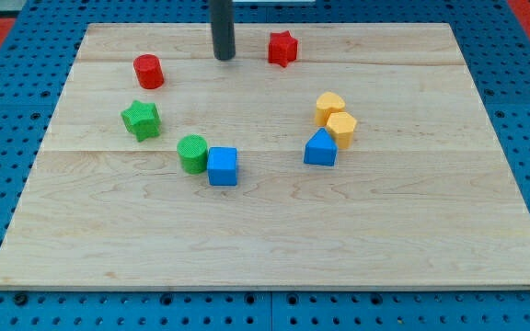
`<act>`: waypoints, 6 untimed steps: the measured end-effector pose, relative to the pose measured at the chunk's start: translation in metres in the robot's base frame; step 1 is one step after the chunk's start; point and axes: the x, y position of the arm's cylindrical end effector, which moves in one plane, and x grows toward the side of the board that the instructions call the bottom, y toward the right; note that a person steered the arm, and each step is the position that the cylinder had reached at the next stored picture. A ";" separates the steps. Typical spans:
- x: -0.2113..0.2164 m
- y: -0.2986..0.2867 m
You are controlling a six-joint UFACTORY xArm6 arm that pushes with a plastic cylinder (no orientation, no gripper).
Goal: Slightly push the red star towards the yellow heart
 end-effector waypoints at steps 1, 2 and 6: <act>-0.018 0.049; -0.011 0.074; 0.079 0.248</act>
